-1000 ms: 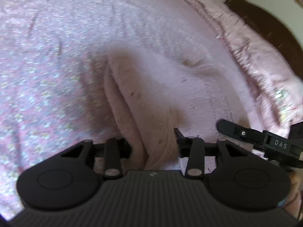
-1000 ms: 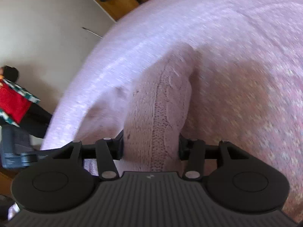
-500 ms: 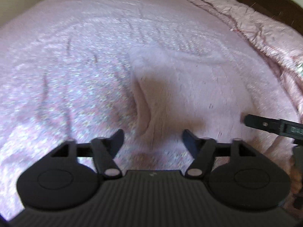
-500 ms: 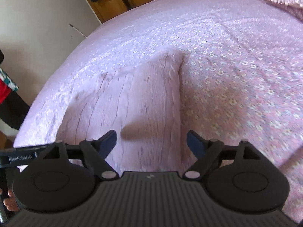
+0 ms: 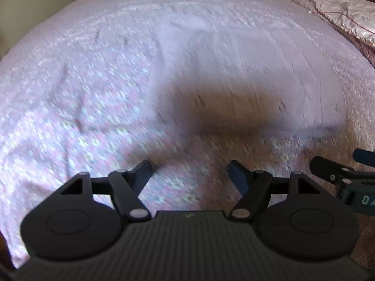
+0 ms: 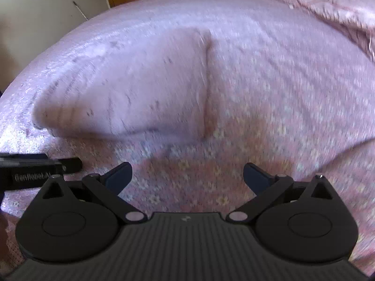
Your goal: Fold small clothes
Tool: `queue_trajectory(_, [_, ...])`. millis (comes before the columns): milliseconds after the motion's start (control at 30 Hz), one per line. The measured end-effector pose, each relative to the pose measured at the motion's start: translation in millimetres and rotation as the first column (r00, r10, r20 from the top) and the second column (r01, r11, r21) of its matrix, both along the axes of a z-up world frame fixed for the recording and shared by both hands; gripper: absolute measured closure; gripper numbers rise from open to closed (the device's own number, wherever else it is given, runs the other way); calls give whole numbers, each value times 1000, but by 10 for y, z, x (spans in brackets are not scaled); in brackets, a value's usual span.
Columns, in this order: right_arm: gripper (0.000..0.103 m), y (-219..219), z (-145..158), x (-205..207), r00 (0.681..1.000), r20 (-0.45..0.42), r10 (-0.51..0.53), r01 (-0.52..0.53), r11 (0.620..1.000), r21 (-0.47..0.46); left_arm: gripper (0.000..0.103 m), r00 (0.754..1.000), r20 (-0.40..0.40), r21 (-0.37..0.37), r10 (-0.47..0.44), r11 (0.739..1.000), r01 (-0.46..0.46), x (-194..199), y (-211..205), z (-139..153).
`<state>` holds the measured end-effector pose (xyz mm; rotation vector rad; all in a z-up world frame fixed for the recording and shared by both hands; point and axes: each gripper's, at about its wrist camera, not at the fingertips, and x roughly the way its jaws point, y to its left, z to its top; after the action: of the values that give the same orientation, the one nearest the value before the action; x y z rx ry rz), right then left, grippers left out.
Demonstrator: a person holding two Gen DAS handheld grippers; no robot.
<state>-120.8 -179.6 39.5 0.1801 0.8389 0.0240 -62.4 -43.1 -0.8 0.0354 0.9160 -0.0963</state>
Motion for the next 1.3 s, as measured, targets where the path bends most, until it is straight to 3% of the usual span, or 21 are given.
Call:
queue_trajectory(133, [0,-68,-139,44,998,-50,-29,31,999,44,25,1000,25,22,5,1000,-6,-20,-52,-50])
queue_trajectory(400, [0,-57,-184,33,998,-43,-35,37,998,45,22,999,38,6,31,1000,-31,-73,-64,-83])
queue_trajectory(533, [0,-62,-164,43,998,-43,-36,38,998,41,15,998,29,1,51,999,-51,-73,-37,-119])
queue_trajectory(1300, [0,-35,-196,64,999,-40,-34,34,999,11,14,998,24,-5,58,998,-58,-94,-49,-110])
